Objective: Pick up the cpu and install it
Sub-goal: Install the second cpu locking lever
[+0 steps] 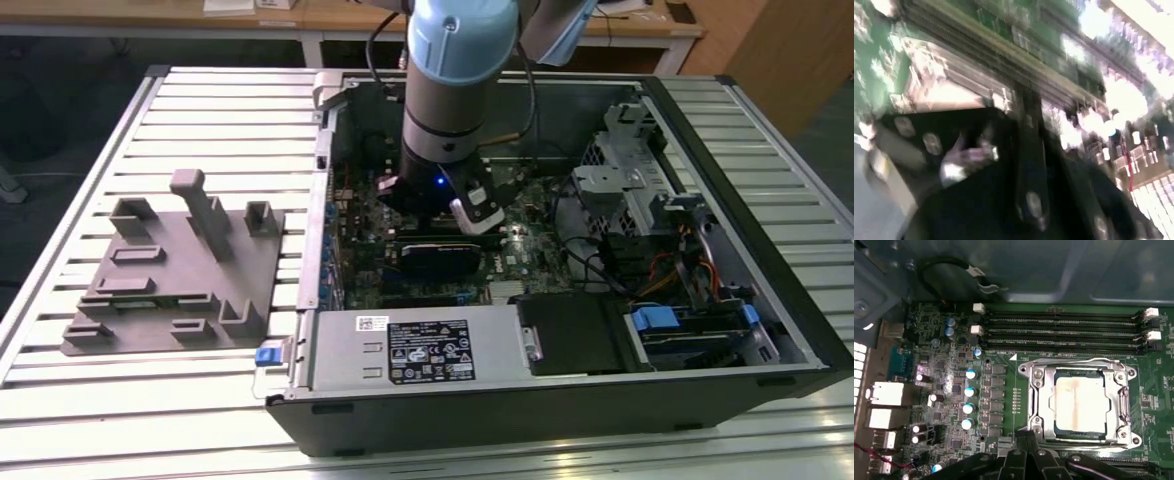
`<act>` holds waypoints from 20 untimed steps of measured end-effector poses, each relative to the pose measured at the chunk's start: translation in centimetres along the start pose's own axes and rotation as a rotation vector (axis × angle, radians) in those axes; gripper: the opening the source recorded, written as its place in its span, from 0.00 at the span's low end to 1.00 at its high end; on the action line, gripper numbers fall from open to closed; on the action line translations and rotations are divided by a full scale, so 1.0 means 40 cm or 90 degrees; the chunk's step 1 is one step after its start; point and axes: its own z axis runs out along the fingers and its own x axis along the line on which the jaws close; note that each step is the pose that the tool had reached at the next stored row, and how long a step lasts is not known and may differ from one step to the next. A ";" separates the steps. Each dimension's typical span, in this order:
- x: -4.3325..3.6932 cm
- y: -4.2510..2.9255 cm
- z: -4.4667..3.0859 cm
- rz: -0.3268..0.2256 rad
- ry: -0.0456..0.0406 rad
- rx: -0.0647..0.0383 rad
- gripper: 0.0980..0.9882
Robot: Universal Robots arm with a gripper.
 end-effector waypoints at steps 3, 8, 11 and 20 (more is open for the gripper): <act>0.001 0.000 0.000 0.000 0.0001 0.000 0.01; 0.004 -0.001 0.003 0.000 0.0003 0.000 0.01; 0.004 -0.001 0.006 0.000 0.0002 0.000 0.01; 0.008 0.004 -0.020 0.000 0.0001 0.000 0.01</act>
